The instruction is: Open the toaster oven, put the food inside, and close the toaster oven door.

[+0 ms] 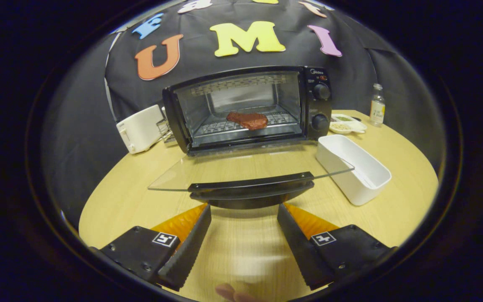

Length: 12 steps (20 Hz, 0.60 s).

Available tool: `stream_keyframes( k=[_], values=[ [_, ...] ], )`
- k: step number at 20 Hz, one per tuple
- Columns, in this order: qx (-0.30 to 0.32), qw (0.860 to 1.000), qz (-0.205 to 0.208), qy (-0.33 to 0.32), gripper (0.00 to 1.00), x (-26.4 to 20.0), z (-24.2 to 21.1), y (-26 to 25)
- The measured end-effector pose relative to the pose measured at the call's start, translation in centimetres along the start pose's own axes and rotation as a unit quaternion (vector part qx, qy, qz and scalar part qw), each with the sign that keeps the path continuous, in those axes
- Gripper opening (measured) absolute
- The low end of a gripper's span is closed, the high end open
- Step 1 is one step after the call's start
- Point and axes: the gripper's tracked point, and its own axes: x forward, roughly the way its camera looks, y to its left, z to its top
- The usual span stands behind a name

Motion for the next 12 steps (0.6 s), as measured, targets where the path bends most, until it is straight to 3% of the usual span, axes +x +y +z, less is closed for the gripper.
stream_keyframes(
  k=[12],
  values=[
    [-0.001, 0.998, -0.022, -0.057, 1.00, 0.0, 7.5, 0.5]
  ],
)
